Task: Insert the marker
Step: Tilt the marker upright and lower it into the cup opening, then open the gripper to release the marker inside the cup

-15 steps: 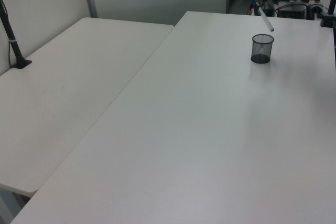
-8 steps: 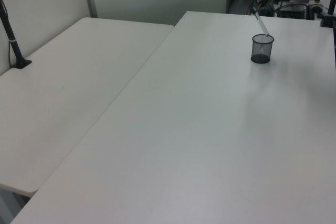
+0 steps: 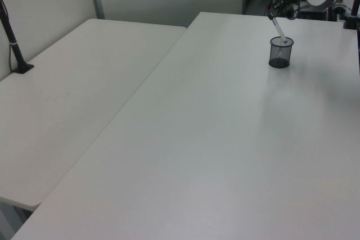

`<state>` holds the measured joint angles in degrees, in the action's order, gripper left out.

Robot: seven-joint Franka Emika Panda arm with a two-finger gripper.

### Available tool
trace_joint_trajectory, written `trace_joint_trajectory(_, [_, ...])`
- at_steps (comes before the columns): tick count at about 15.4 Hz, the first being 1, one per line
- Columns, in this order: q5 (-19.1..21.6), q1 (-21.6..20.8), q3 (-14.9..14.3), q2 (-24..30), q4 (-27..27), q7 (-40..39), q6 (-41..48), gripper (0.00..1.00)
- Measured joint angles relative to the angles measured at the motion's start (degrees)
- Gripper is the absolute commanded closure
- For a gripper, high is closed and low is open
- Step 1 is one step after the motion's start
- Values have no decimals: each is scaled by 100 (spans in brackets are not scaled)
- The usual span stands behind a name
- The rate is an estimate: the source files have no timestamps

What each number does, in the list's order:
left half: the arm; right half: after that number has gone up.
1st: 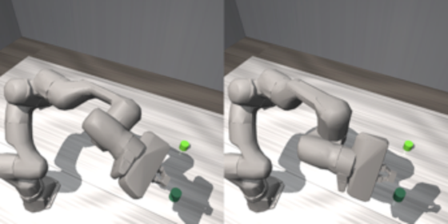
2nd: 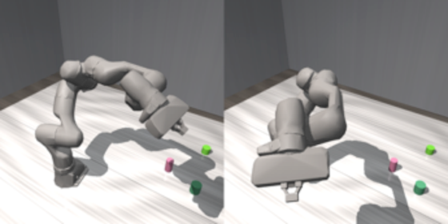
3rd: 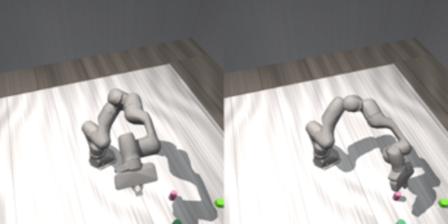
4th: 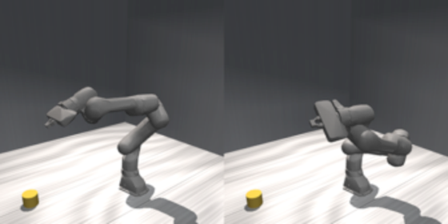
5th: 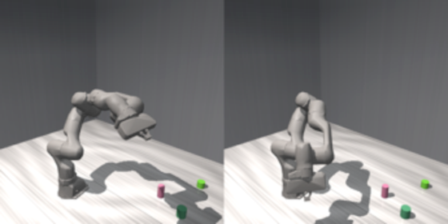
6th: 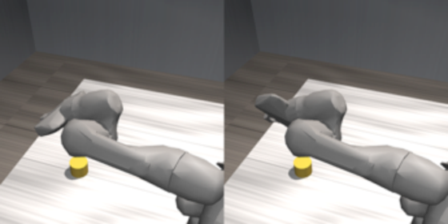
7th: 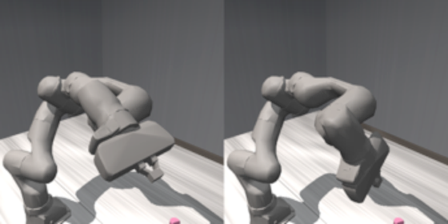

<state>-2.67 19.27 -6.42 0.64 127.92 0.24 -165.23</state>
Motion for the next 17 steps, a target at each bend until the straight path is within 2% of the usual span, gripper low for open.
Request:
trace_joint_trajectory(4, [-2, 51, 0, 2, -4, -6, -1, 59])
trace_joint_trajectory(5, [-2, 52, 0, 3, -4, -6, -1, 48])
trace_joint_trajectory(6, [-2, 52, 0, 4, -5, -6, -1, 21])
trace_joint_trajectory(7, [-2, 52, 0, 9, -6, -6, -1, 0])
trace_joint_trajectory(10, [-2, 53, 16, 55, -14, 28, 130, 0])
trace_joint_trajectory(12, [-2, 31, 177, 154, -96, 133, 736, 0])
trace_joint_trajectory(14, [-2, -26, 622, 288, -484, 545, 1889, 0])
trace_joint_trajectory(17, [-1, -78, 1174, 352, -1459, 1022, 3836, 0])
